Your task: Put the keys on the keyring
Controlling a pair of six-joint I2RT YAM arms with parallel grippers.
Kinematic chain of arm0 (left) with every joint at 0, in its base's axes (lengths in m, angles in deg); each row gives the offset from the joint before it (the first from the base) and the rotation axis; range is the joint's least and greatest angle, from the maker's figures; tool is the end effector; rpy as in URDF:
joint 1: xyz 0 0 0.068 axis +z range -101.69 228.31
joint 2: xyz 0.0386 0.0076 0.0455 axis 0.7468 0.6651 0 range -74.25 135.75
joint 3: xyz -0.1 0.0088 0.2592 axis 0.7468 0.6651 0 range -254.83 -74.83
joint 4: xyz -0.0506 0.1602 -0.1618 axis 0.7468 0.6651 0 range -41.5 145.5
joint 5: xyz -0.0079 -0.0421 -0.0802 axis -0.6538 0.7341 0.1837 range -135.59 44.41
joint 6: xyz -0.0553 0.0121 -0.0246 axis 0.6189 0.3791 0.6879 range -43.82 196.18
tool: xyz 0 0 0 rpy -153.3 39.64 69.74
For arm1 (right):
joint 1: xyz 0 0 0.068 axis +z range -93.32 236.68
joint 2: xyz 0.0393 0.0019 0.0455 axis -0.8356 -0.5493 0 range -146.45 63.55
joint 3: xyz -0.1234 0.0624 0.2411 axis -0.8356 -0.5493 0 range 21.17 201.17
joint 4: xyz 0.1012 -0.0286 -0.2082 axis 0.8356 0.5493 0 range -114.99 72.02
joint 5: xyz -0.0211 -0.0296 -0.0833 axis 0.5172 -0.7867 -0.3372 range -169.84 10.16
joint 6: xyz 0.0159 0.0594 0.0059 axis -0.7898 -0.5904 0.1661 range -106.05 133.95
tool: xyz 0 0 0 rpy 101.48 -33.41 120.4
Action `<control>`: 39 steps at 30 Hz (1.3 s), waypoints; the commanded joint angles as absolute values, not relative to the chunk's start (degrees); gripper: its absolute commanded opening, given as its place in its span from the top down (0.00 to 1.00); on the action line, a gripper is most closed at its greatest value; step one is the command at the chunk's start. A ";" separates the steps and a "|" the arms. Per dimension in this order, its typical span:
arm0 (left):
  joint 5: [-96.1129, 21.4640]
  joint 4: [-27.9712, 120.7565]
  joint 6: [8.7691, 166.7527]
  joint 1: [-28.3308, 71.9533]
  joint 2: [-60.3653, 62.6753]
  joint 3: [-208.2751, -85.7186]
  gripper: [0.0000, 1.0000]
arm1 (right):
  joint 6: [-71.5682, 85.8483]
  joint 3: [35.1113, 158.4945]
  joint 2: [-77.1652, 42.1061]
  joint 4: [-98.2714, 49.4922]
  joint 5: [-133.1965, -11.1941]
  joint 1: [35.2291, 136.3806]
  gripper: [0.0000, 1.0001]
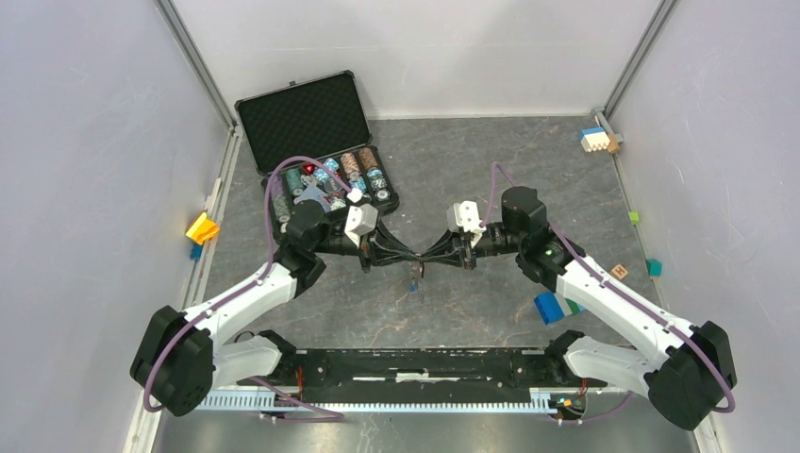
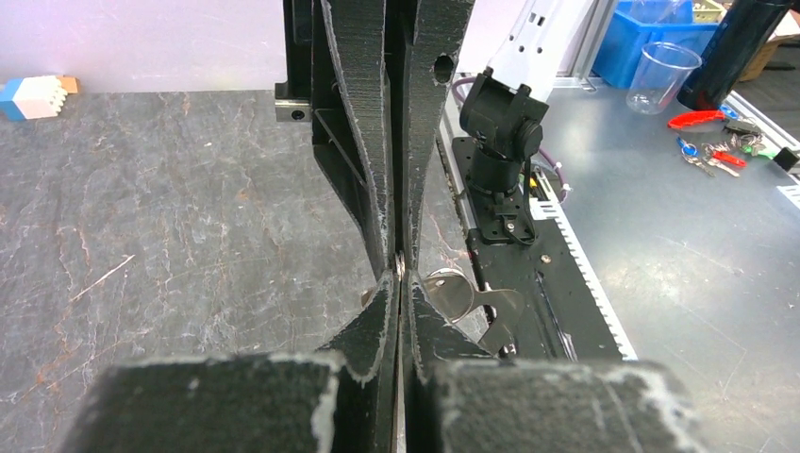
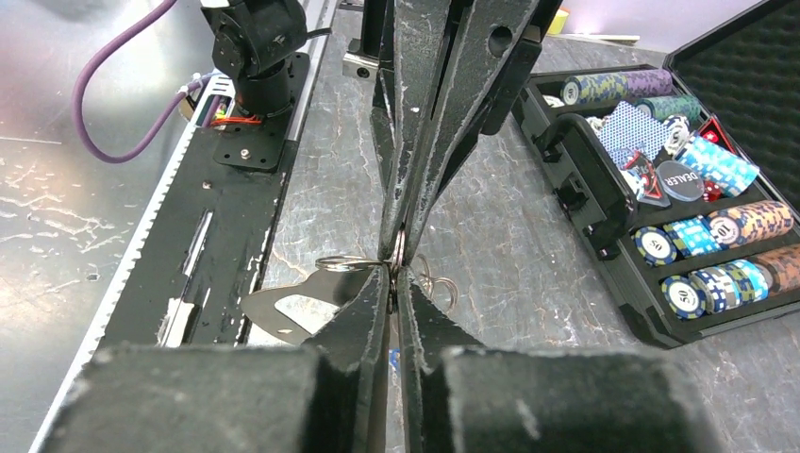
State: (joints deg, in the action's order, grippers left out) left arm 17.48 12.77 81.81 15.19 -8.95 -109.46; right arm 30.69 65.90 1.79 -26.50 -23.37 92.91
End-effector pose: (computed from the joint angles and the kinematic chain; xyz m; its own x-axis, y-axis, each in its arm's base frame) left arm 0.1594 -0.1537 0.3087 -0.0237 -0.0375 -0.9990 0.9937 -0.1101 -0.0195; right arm 0.1476 0.1564 0.3185 0.0740 -0.1430 -0.9869 -0.9952 -0.0734 -0.0640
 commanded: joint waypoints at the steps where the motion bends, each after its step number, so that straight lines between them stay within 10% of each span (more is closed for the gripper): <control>1: 16.64 8.54 83.46 15.26 -9.86 -109.15 0.98 | 30.44 65.81 2.01 -28.53 -22.88 92.71 0.96; 7: 16.46 19.06 73.51 15.26 -10.38 -110.04 0.96 | 33.35 68.20 2.46 -23.63 -26.28 92.70 1.00; 20: 7.68 54.65 50.59 14.95 -11.13 -123.60 0.57 | 42.05 73.34 0.43 -11.63 -37.08 95.94 1.00; 39: 5.25 54.42 49.65 11.31 -7.07 -125.19 0.64 | 42.68 76.64 -2.13 -8.89 -41.77 98.82 1.00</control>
State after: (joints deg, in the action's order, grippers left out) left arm 6.44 58.12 49.79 11.73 -7.84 -123.65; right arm 42.60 73.68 -2.31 -7.07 -41.47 98.37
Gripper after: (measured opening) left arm 0.371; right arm 0.010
